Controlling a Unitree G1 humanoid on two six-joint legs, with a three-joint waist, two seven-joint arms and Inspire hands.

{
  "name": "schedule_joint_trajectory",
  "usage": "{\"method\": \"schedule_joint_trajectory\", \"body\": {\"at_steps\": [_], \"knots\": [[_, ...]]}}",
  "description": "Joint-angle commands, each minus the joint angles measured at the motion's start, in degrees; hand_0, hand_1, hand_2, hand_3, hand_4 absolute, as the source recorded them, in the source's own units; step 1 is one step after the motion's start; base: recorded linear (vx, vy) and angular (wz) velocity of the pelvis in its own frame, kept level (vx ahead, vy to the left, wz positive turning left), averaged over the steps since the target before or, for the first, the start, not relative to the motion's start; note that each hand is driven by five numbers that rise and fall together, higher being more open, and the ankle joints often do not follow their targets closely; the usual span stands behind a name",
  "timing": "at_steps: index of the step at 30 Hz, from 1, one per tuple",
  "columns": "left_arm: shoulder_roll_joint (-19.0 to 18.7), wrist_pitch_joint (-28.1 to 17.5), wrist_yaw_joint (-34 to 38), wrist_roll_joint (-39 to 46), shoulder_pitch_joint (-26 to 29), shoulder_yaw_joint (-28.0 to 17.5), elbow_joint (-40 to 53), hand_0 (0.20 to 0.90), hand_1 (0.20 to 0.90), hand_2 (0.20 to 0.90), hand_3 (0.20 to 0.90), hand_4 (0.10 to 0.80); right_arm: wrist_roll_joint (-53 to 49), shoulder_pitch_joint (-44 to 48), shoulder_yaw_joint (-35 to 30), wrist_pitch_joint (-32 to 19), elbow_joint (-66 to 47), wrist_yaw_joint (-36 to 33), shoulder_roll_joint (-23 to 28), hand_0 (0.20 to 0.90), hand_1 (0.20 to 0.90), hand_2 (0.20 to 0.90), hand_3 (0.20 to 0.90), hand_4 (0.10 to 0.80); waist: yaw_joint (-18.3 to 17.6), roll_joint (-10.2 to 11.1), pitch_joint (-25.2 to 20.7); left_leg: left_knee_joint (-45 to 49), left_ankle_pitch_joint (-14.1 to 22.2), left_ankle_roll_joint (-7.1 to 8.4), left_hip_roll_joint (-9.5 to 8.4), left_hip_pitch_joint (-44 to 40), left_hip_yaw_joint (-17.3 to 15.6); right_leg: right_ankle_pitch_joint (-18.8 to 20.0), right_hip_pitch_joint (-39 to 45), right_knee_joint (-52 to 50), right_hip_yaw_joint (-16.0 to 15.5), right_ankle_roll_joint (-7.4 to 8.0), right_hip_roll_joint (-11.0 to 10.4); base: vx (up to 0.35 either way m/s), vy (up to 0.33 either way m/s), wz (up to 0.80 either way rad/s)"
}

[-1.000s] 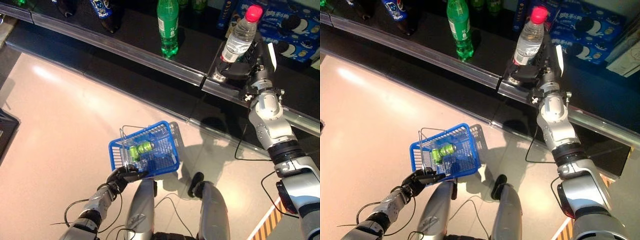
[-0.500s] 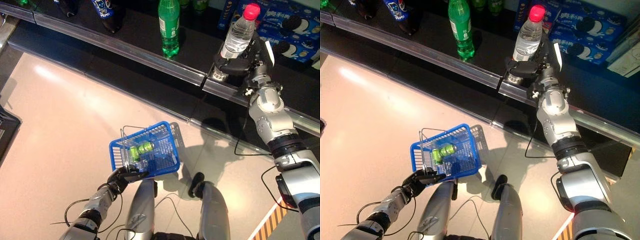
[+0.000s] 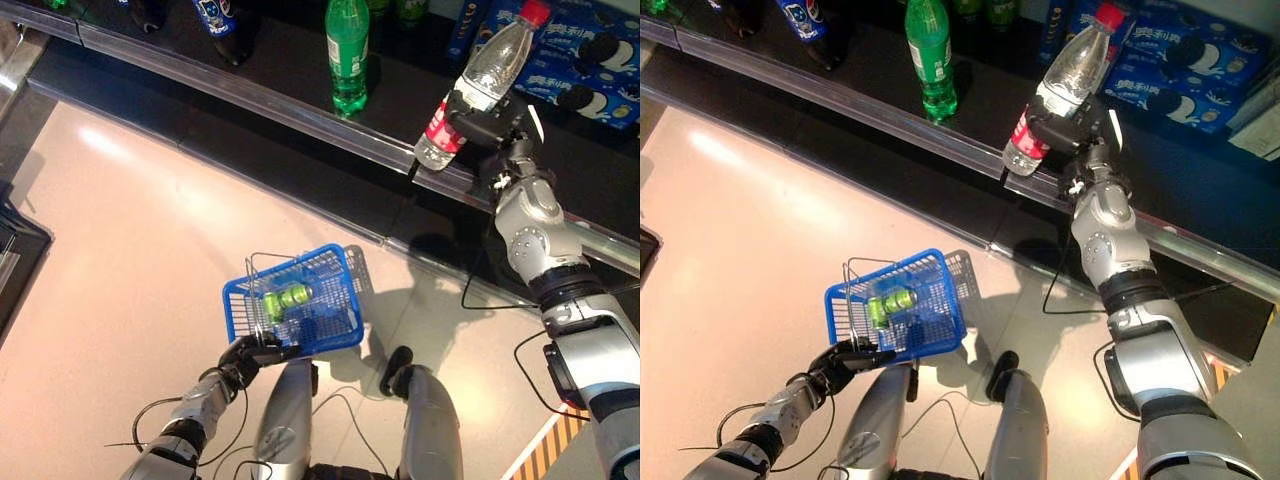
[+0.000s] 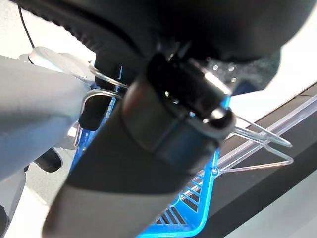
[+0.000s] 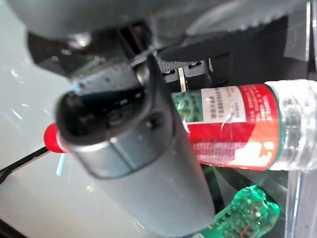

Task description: Pick up the drink and place into the basket.

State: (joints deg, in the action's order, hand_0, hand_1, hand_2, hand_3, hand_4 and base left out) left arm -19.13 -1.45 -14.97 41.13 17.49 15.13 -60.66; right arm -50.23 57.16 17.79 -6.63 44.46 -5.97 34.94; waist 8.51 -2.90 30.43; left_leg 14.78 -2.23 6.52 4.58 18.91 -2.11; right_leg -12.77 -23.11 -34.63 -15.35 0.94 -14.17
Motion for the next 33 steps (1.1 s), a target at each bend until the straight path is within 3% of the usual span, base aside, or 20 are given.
{"method": "schedule_joint_trajectory", "body": {"at_steps": [1,11,23,33], "knots": [[-2.27,0.15,-3.25,-1.97,-7.01,5.1,0.81,0.3,0.3,0.3,0.2,0.1,-2.09,8.38,-0.73,-4.04,-3.25,2.3,0.99,0.3,0.3,0.3,0.2,0.1,1.44,-0.05,-1.3,5.29,5.29,-3.14,-0.69,0.18,0.01,9.24,2.9,11.38,-0.12,3.73,-1.49,0.0,0.0,0.0],[-2.28,0.15,-3.33,-1.67,-6.72,5.29,1.31,0.3,0.3,0.3,0.2,0.1,-0.1,8.53,-0.48,-5.07,-4.28,2.06,0.53,0.3,0.3,0.3,0.2,0.1,1.36,-0.18,-1.1,4.23,5.0,-3.25,-0.91,-0.16,-0.11,9.71,3.12,12.45,-0.34,3.93,-1.34,0.0,0.0,0.0],[-2.21,-0.12,-3.95,-0.05,-6.38,5.16,1.1,0.3,0.3,0.3,0.2,0.1,-4.57,7.72,-1.05,-4.98,-6.81,4.47,-0.73,0.3,0.3,0.3,0.2,0.1,1.1,-0.21,-1.19,3.27,4.66,-3.18,-0.84,-0.72,-0.39,10.01,3.67,13.38,-0.51,4.13,-1.21,0.0,0.0,0.0],[-2.22,-0.69,-4.52,2.42,-7.58,3.11,1.22,0.3,0.3,0.3,0.2,0.1,-2.2,4.17,-1.52,-6.25,-12.39,5.89,-1.56,0.3,0.3,0.3,0.2,0.1,0.6,0.29,-3.37,-1.31,3.53,-2.77,-0.79,-4.39,-1.21,11.31,7.13,18.04,-0.57,4.92,-0.61,0.003,0.001,-0.02]]}}
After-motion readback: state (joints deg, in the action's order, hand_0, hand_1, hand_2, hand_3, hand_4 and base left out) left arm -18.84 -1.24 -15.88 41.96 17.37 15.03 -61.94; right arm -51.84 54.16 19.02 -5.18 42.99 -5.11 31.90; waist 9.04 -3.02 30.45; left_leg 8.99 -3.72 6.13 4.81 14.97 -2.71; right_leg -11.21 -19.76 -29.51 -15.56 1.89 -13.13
